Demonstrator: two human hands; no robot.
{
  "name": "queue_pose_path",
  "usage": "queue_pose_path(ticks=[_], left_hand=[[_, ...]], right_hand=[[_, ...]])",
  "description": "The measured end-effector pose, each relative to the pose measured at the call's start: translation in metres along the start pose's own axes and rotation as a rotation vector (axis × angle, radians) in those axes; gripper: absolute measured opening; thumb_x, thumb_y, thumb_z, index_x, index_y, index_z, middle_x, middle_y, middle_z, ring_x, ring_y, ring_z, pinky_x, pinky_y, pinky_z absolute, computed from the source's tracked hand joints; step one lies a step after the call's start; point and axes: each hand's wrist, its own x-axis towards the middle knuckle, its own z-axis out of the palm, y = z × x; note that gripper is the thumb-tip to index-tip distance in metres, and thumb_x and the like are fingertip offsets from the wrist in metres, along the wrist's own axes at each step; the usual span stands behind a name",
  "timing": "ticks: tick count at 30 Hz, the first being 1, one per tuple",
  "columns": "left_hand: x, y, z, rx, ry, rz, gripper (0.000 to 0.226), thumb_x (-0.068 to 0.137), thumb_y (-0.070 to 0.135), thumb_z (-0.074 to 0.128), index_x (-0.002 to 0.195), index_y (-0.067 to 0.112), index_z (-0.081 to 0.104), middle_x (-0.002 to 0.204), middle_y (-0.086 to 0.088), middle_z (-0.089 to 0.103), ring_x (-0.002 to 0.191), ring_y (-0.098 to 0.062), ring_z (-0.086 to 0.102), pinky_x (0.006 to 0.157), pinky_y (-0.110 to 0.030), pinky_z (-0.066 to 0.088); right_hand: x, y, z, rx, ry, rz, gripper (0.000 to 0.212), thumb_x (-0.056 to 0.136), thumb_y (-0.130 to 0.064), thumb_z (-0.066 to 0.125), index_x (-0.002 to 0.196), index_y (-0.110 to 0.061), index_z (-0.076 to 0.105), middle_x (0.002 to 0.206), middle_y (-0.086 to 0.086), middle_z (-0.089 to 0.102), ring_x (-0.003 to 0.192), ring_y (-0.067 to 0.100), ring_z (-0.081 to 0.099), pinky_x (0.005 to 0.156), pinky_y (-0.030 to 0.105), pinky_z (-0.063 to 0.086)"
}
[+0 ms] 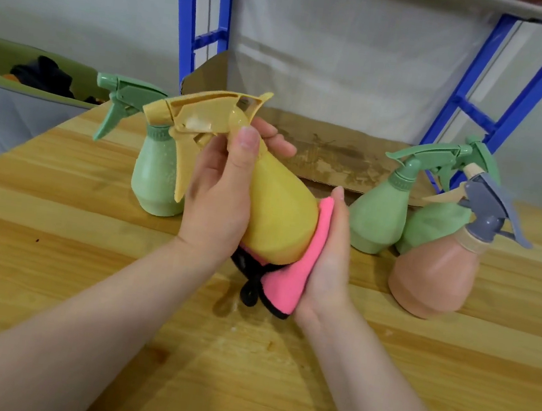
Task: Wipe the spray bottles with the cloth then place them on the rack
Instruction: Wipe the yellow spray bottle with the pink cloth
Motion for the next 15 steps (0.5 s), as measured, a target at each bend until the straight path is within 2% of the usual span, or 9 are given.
queue_pose_path(ticks=[2, 6, 9, 12, 15], left_hand=[[0.001, 0.001, -0.001, 0.029, -0.085, 0.085, 0.021, 0.099, 0.036, 0.042, 0.093, 0.026, 0.059, 0.081, 0.009, 0.071, 0.093, -0.016, 0.066, 0.096, -0.040, 0.050], [0.003, 0.001, -0.002, 0.019, -0.198, 0.152, 0.028, 0.096, 0.050, 0.044, 0.089, 0.027, 0.059, 0.087, 0.000, 0.064, 0.097, -0.021, 0.062, 0.096, -0.028, 0.045], [0.003, 0.000, -0.003, 0.041, -0.218, 0.127, 0.028, 0.093, 0.055, 0.046, 0.085, 0.033, 0.062, 0.088, 0.000, 0.063, 0.098, -0.032, 0.061, 0.097, -0.036, 0.047], [0.004, -0.005, -0.004, 0.087, -0.230, 0.093, 0.020, 0.094, 0.044, 0.050, 0.081, 0.047, 0.064, 0.091, -0.004, 0.063, 0.102, -0.033, 0.060, 0.102, -0.046, 0.045], [0.005, -0.008, -0.008, 0.130, -0.244, 0.051, 0.024, 0.093, 0.039, 0.043, 0.084, 0.047, 0.063, 0.095, -0.010, 0.063, 0.107, -0.032, 0.060, 0.104, -0.055, 0.041]], right_hand=[[-0.003, -0.004, 0.002, -0.004, 0.012, 0.064, 0.069, 0.079, -0.073, 0.057, 0.107, -0.013, 0.074, 0.108, 0.019, 0.074, 0.104, 0.037, 0.070, 0.101, 0.055, 0.048], [-0.003, -0.010, 0.005, -0.159, 0.122, 0.071, 0.063, 0.085, -0.071, 0.055, 0.110, -0.014, 0.066, 0.085, 0.017, 0.076, 0.076, 0.034, 0.075, 0.080, 0.050, 0.057], [-0.004, -0.015, 0.004, -0.322, 0.179, 0.056, 0.053, 0.090, -0.069, 0.051, 0.104, -0.019, 0.063, 0.066, 0.009, 0.072, 0.061, 0.026, 0.071, 0.064, 0.039, 0.057], [-0.004, -0.015, 0.001, -0.504, 0.255, 0.013, 0.051, 0.093, -0.068, 0.045, 0.096, -0.021, 0.065, 0.064, 0.006, 0.069, 0.064, 0.024, 0.068, 0.069, 0.040, 0.057], [0.000, -0.015, -0.001, -0.649, 0.303, 0.010, 0.060, 0.094, -0.070, 0.038, 0.099, -0.018, 0.067, 0.069, 0.007, 0.068, 0.069, 0.026, 0.067, 0.077, 0.040, 0.056]])
